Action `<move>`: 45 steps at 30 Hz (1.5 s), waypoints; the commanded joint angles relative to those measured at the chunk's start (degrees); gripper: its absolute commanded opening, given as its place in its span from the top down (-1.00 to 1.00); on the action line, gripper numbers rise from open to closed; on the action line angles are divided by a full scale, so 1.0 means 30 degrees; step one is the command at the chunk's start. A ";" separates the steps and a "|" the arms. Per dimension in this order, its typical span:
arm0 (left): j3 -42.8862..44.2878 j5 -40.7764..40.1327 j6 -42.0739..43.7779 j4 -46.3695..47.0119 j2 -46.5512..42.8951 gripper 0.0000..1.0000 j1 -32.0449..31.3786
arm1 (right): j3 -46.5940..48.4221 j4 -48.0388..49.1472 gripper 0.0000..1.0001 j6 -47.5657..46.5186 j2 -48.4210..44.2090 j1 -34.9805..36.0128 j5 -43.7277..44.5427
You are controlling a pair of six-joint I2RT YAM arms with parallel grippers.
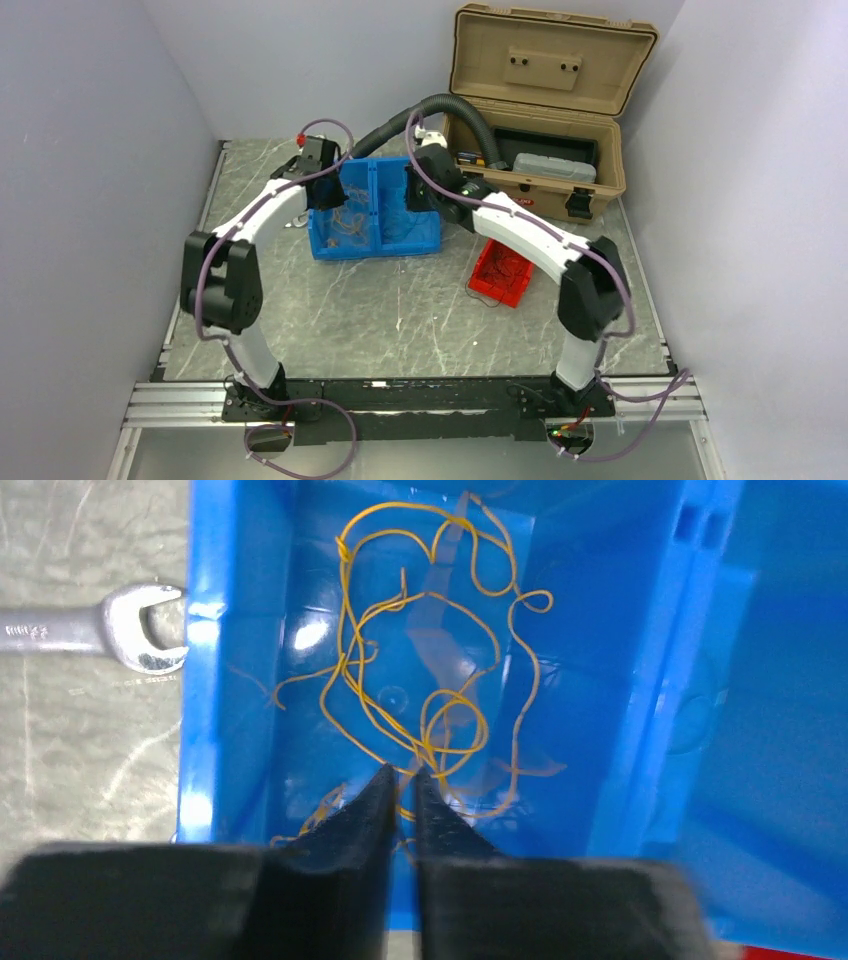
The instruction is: Untangle the cables
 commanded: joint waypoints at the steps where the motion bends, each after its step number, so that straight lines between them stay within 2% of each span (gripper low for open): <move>1: 0.2103 -0.0160 0.1222 -0.1359 0.0630 0.41 -0.0541 | 0.2712 0.1027 1.00 -0.0186 0.2725 -0.0717 0.0491; 2: 0.1960 -0.0104 0.1399 -0.1291 0.0260 0.20 -0.0592 | 0.3228 0.1137 0.94 -0.0169 0.3376 -0.0845 0.0399; 3: 0.1584 -0.0145 0.1498 -0.1026 -0.0306 0.00 -0.0591 | 0.3846 0.1172 0.72 -0.0211 0.3992 -0.0941 0.0213; 5: 0.0632 -0.0139 0.1759 -0.0080 -0.1594 -0.29 -0.0608 | 0.5239 0.0758 0.00 -0.0289 0.5047 -0.1093 0.0076; 6: 0.0447 -0.0160 0.1869 -0.0043 -0.2131 -0.38 -0.0595 | 0.6031 0.0253 -0.21 -0.0332 0.5439 -0.1126 0.0173; 8: 0.0607 -0.0294 0.2127 -0.0665 -0.2967 -0.45 -0.0615 | 0.6891 -0.0398 -0.30 -0.0513 0.5506 -0.1145 0.0189; 10: 0.0719 -0.0251 0.2334 -0.1472 -0.3819 -0.53 -0.0615 | 0.6476 -0.0316 -0.41 -0.0647 0.4676 -0.1131 0.0002; 12: 0.0081 0.0474 0.2544 -0.1423 -0.5023 -0.74 -0.0592 | 0.5130 -0.0065 -0.74 -0.0828 0.3312 -0.1138 -0.0374; 13: -0.0530 0.0979 0.2692 -0.1039 -0.5815 -0.93 -0.0591 | 0.4347 0.0117 -0.94 -0.0927 0.2512 -0.1132 -0.0506; 14: -0.1233 0.1382 0.2696 -0.0687 -0.6592 -0.98 -0.0591 | 0.3495 0.0298 -0.99 -0.1012 0.1662 -0.1116 -0.0655; 23: -0.8066 0.2256 0.1936 0.2056 -1.4633 -0.99 -0.0588 | -0.5895 0.2518 -1.00 -0.2350 -0.8034 -0.1658 -0.1330; 32: -1.4898 0.2443 0.0567 0.4514 -1.9910 -0.99 -0.0640 | -1.6042 0.4352 -1.00 -0.1342 -1.7604 -0.2540 0.1371; 38: -1.8967 0.1632 0.1141 0.6445 -2.3043 -0.99 -0.0700 | -2.0542 0.4557 -1.00 0.0162 -2.2843 -0.2592 0.4294; 42: -2.0135 0.0703 0.1496 0.6084 -2.4193 -0.99 -0.0722 | -2.2856 0.4703 -1.00 -0.0610 -2.5856 -0.2594 0.5139; 45: -2.0448 0.0981 0.1705 0.6071 -2.4486 -0.99 -0.0718 | -2.3632 0.3902 -1.00 -0.0283 -2.7338 -0.2598 0.5646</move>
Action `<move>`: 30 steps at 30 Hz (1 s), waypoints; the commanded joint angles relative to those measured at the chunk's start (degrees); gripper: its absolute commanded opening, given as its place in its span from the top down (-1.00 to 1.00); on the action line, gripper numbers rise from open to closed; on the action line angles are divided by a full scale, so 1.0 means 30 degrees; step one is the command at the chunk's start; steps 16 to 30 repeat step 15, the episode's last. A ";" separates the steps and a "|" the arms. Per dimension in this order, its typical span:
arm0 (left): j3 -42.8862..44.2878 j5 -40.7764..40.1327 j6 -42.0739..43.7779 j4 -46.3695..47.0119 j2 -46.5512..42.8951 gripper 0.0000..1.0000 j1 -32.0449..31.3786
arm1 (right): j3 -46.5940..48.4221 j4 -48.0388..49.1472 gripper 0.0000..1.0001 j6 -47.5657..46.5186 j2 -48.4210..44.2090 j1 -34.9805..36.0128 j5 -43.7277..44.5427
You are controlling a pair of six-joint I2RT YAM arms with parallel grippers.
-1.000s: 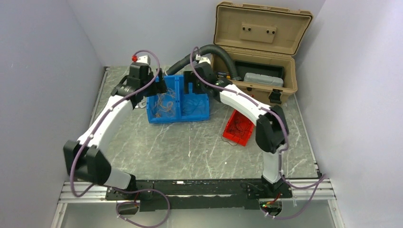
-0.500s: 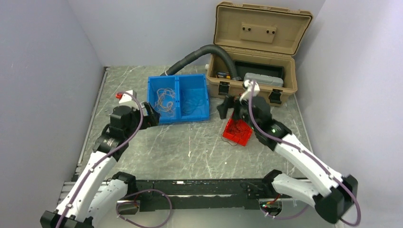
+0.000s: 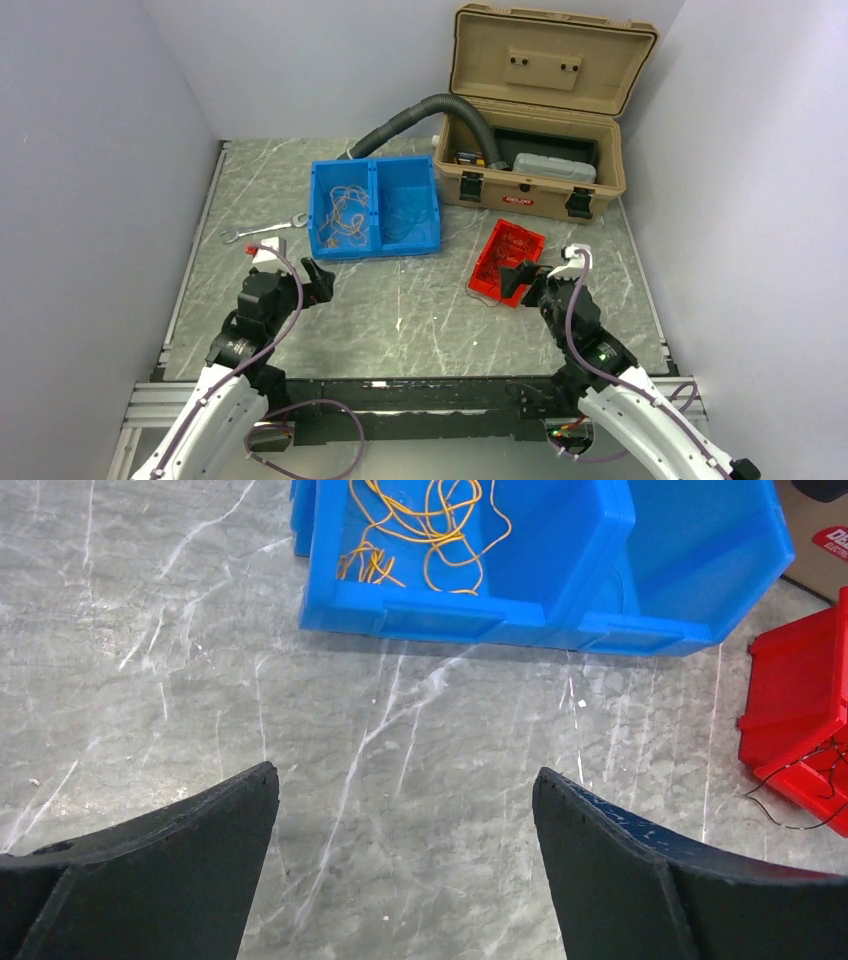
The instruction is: Untangle the cables
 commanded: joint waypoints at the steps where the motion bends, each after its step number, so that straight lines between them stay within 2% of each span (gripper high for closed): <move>1: -0.0486 -0.0269 0.0481 0.1461 -0.0509 -0.99 -0.0091 | -0.1035 0.0426 -1.00 0.0391 -0.1833 -0.0017 0.1631; 8: -0.1541 -0.0330 0.0696 0.1602 -0.1328 -0.99 -0.0091 | -0.2959 0.1684 -0.94 0.0168 -0.4122 -0.0009 0.2051; 15: -0.1387 -0.0857 0.0568 0.1279 -0.1291 -0.99 -0.0091 | -0.2585 0.1508 -0.96 0.0453 -0.3176 -0.0008 0.2137; 30: -0.1387 -0.0857 0.0568 0.1279 -0.1291 -0.99 -0.0091 | -0.2585 0.1508 -0.96 0.0453 -0.3176 -0.0008 0.2137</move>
